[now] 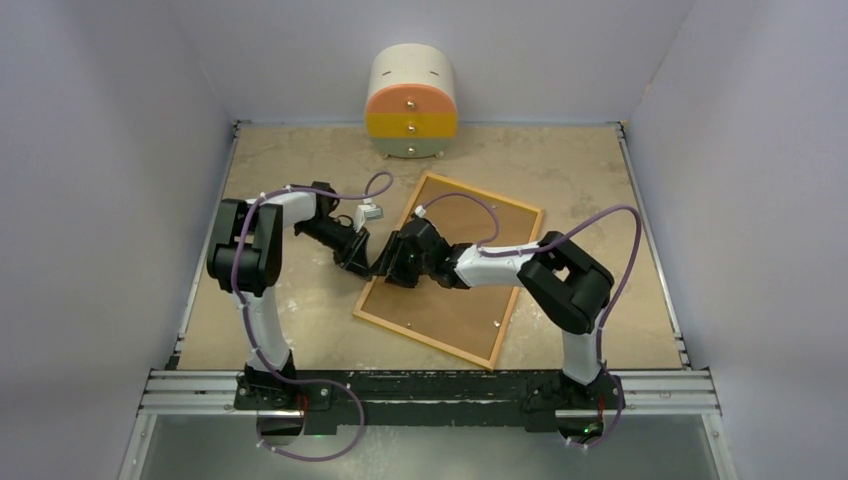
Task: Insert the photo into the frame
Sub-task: Install the photo frame at the center of the board.
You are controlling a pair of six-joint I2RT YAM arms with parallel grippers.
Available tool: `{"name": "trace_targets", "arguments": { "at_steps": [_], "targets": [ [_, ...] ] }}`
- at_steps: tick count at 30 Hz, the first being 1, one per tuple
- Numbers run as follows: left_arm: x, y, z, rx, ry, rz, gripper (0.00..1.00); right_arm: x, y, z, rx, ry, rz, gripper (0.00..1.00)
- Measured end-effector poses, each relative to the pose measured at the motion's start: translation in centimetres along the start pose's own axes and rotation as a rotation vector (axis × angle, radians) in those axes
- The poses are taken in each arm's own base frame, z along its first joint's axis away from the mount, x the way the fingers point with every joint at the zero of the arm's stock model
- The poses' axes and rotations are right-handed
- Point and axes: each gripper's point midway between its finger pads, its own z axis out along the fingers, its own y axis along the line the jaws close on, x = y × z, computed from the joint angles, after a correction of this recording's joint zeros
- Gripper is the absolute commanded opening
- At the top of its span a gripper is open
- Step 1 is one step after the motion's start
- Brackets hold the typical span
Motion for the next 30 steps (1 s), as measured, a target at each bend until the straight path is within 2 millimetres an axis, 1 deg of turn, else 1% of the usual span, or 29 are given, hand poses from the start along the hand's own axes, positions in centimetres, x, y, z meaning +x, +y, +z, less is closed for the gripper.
{"name": "trace_targets", "arguments": {
  "at_steps": [4,19,30],
  "targets": [
    [0.0,0.0,0.0,0.000,-0.001,0.001,0.17,-0.2,0.4,0.3,-0.009,-0.005,0.001,0.54],
    [0.0,0.0,0.0,-0.003,-0.005,0.009,0.17,-0.8,0.1,0.4,0.003,-0.032,0.013,0.46],
    [0.0,-0.1,0.0,-0.006,-0.007,0.016,0.17,-1.9,-0.3,0.8,0.008,-0.062,0.022,0.44]
  ]
}}
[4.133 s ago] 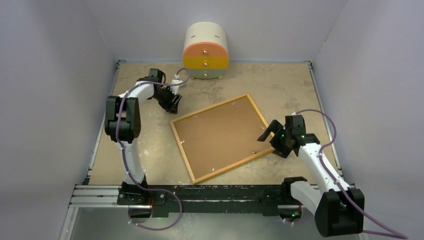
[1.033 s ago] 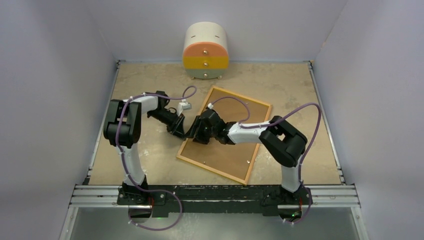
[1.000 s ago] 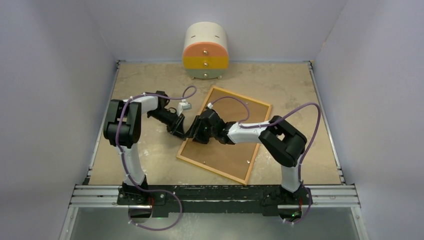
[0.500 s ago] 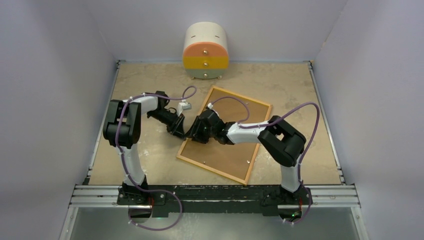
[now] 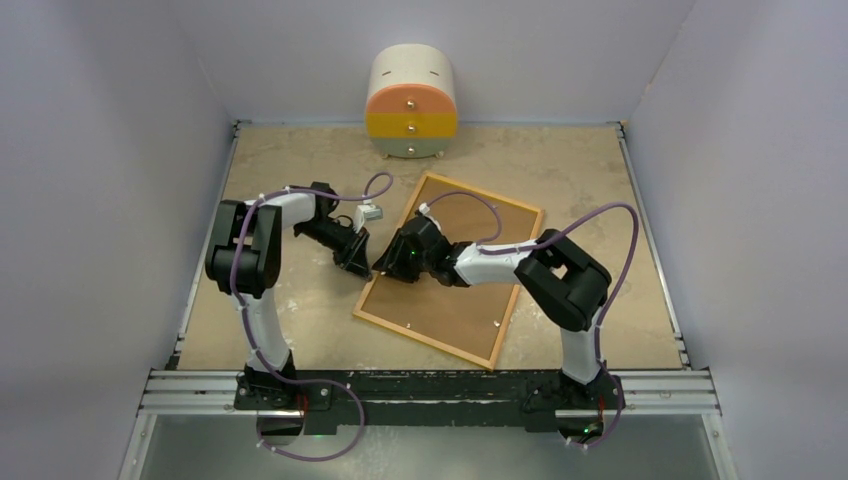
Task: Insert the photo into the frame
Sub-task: Install the photo frame at the center of the board.
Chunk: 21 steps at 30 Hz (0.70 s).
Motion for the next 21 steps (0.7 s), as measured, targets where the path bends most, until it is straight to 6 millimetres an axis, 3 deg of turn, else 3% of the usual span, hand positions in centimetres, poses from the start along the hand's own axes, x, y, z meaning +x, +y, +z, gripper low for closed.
{"name": "trace_targets", "arguments": {
  "at_steps": [21],
  "targets": [
    [0.07,-0.12,-0.07,-0.002,0.000,0.014,0.16,-0.58,0.08,0.56,-0.014,-0.009,0.013,0.41]
  ]
}}
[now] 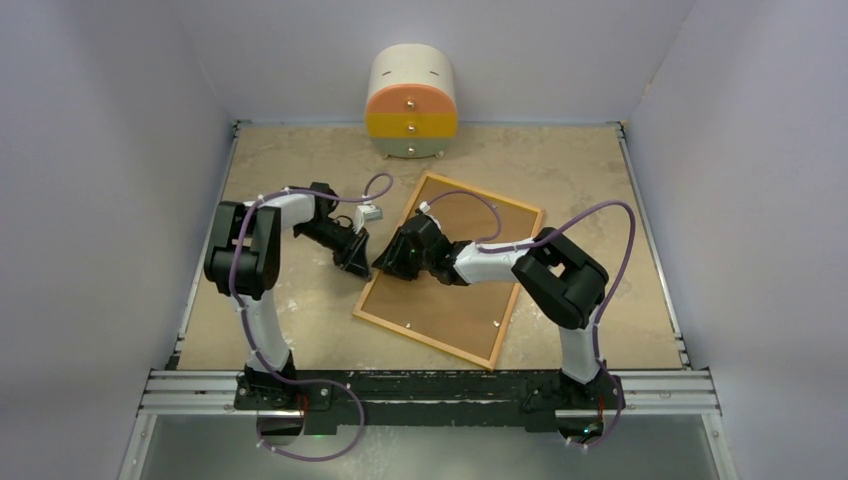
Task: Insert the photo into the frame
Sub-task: Install the photo frame at the center of the board.
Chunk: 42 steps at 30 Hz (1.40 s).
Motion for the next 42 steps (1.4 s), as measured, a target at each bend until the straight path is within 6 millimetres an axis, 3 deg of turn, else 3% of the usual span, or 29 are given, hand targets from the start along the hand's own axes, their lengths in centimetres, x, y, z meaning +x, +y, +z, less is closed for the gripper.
{"name": "trace_targets", "arguments": {
  "at_steps": [17,23,28,32,36,42],
  "targets": [
    [0.3,-0.2,-0.3,-0.015,0.012,0.029,0.15,-0.5,0.2,-0.2,-0.011,-0.006,-0.053,0.45],
    [0.5,-0.2,-0.3,-0.019,0.022,0.025,0.17,-3.5,1.7,-2.8,-0.068,-0.053,-0.046,0.51],
    [0.2,-0.2,-0.6,-0.023,0.026,0.021,0.32,-6.8,2.9,-5.7,-0.129,-0.115,-0.026,0.55],
    [-2.3,0.5,-1.4,-0.050,-0.007,0.038,0.41,-9.6,1.2,-6.4,-0.104,-0.161,-0.010,0.56],
    [-5.3,2.3,-1.7,-0.077,-0.057,0.036,0.42,-12.4,-1.7,-6.4,-0.046,-0.191,-0.006,0.56],
    [-8.1,5.2,-1.0,-0.098,-0.115,-0.018,0.41,-15.8,-5.0,-4.3,0.040,-0.198,-0.017,0.55]
  ]
}}
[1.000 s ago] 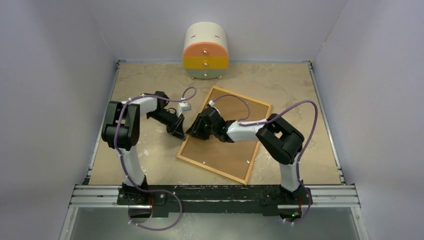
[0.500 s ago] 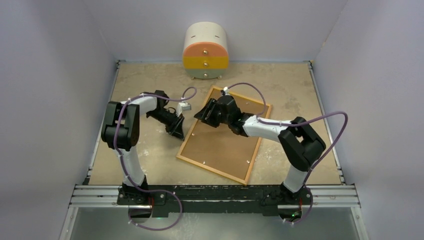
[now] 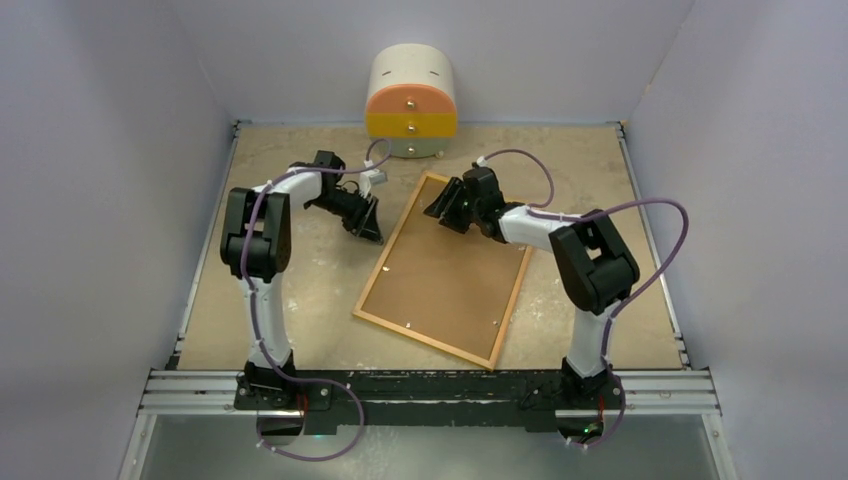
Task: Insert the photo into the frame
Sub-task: Install the photo frame at the center of the board.
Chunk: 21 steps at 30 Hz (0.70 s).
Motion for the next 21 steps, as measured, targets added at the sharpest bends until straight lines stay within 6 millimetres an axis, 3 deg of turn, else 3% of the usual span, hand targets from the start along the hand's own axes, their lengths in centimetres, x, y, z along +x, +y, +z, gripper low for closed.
{"name": "trace_targets", "arguments": {
  "at_steps": [9,21],
  "targets": [
    [-1.0,0.1,1.4,0.016,-0.014,-0.014,0.23,-2.9,-0.5,4.3,-0.002,0.010,-0.044,0.53],
    [-0.6,0.0,1.8,0.023,-0.006,-0.014,0.18,-3.6,0.9,6.5,-0.085,0.050,-0.057,0.50]
  ]
}}
